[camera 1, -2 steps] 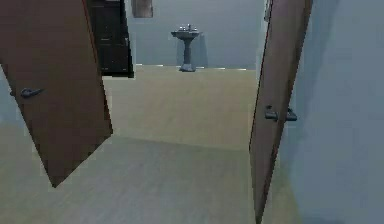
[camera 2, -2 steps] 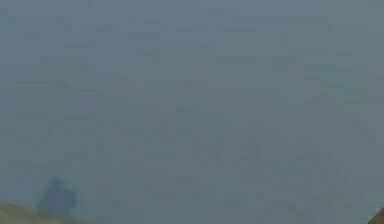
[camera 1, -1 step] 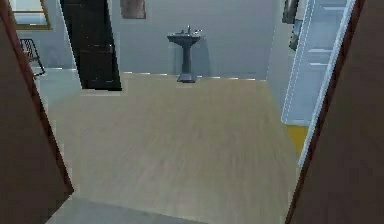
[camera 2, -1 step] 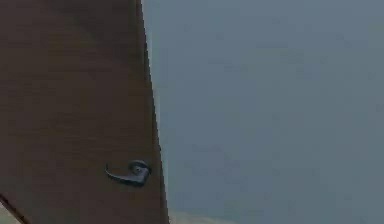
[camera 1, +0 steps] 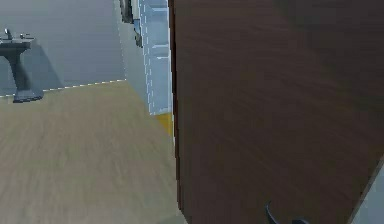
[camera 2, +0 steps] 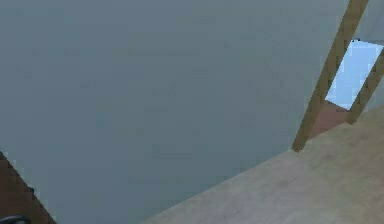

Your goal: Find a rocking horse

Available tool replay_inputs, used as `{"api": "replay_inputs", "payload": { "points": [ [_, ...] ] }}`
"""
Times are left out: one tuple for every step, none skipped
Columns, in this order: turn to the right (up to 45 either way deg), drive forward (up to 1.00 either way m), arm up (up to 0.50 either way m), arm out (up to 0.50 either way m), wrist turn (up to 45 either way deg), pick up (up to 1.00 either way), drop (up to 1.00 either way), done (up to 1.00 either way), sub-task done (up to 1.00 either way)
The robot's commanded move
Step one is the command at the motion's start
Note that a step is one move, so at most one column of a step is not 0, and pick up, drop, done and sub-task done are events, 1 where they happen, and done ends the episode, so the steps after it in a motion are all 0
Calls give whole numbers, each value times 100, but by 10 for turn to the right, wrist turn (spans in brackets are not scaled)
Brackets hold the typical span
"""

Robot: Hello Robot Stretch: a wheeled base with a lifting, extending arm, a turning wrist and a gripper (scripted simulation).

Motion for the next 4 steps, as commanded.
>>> {"api": "replay_inputs", "payload": {
  "points": [
    [0,5,0,0,0,0,0,0,0],
    [-330,0,0,0,0,0,0,0,0],
    [-30,0,0,0,0,0,0,0,0],
    [0,100,0,0,0,0,0,0,0]
  ]
}}
